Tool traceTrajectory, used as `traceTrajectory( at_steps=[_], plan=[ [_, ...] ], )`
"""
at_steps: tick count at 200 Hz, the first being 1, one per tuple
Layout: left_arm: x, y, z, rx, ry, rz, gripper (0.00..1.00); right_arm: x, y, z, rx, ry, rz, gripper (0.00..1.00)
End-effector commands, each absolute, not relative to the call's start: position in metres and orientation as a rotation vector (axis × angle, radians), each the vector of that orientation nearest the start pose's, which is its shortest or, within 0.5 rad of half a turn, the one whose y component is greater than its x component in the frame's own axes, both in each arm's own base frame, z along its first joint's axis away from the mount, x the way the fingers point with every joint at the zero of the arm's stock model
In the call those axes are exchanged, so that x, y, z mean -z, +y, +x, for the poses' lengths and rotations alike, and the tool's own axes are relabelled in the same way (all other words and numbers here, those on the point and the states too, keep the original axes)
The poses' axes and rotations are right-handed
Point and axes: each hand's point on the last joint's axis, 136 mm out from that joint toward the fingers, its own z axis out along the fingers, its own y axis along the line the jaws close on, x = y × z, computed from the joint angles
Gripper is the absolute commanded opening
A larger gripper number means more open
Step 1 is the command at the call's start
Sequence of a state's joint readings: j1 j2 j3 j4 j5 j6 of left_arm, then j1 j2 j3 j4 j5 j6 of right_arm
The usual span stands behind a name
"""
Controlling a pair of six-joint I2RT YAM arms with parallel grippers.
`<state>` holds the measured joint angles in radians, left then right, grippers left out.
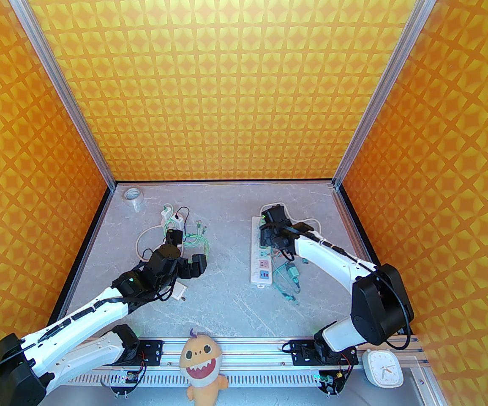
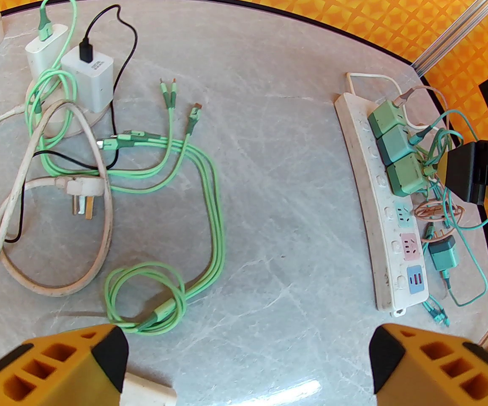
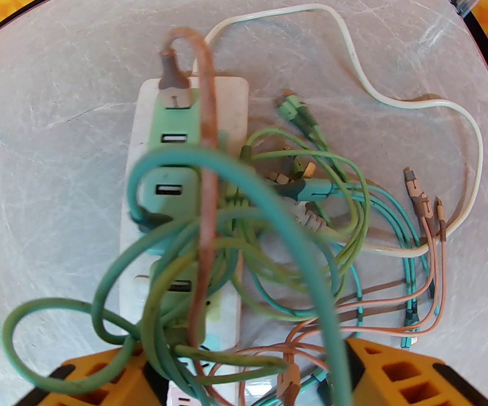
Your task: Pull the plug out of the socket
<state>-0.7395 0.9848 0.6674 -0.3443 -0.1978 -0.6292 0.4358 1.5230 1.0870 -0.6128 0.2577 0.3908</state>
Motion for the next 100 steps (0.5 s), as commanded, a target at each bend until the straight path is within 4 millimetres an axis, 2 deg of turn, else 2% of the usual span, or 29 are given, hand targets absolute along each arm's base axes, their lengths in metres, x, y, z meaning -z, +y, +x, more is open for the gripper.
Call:
traceTrajectory(
  at_steps=[1, 27, 57, 80, 100],
  plan=[
    [-0.160, -0.194, 0.260, 0.552, 2.273, 0.003, 0.99, -0.152, 0.144, 0.356, -0.164, 2.525, -0.046, 0.71],
    [-0.161, -0.197, 0.263, 0.550, 2.268, 0.014, 0.99, -0.174, 0.143, 0.342, -0.205, 2.502, 0.008, 0.73],
    [-0.164, -0.198, 0.264, 0.552, 2.256, 0.029, 0.99, -0.196, 0.146, 0.316, -0.205, 2.471, 0.019, 0.74],
    [-0.166, -0.199, 0.265, 0.554, 2.247, 0.033, 0.99, -0.201, 0.166, 0.297, -0.284, 2.456, 0.004, 0.72],
    [-0.166, -0.199, 0.265, 0.556, 2.246, 0.033, 0.99, -0.192, 0.192, 0.283, -0.306, 2.473, -0.041, 0.72]
  ],
)
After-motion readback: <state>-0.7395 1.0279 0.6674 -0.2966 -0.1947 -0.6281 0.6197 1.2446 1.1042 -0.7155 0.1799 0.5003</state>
